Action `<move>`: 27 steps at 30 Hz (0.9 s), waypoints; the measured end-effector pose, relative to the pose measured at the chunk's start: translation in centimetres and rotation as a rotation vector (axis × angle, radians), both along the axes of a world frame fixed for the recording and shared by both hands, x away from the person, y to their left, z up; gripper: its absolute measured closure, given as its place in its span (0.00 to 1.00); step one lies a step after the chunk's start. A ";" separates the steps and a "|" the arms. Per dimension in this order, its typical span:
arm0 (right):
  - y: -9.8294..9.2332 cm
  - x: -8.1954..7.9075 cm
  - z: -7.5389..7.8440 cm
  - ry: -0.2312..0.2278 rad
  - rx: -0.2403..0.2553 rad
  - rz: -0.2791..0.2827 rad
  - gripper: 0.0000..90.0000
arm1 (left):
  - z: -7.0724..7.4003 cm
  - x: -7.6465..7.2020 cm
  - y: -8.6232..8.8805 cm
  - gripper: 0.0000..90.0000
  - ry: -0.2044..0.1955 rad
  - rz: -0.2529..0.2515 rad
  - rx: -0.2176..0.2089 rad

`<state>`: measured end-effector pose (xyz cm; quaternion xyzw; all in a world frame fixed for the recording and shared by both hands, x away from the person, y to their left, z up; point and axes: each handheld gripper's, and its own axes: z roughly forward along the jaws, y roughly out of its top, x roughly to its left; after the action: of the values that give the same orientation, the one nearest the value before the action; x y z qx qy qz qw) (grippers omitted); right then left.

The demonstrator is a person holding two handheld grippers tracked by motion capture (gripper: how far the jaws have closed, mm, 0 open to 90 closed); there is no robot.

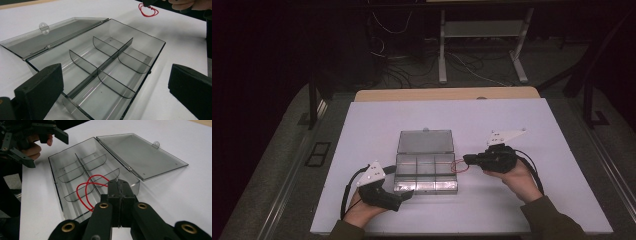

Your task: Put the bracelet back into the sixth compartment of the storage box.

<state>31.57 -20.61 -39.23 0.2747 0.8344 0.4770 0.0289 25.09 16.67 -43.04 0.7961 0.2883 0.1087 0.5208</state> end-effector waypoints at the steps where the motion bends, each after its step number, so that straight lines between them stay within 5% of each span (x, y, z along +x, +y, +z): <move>1: 0.2 0.0 0.0 0.001 0.000 0.006 0.99 | 0.0 0.0 0.0 0.00 -0.002 0.001 -0.001; 27: 4.4 -0.7 -1.7 0.006 -0.091 0.093 0.99 | 0.1 0.0 0.1 0.00 -0.006 0.002 -0.012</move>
<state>30.85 -16.20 -40.95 0.2353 0.8673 0.4384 0.0168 25.05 16.74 -42.94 0.7923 0.2882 0.1099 0.5265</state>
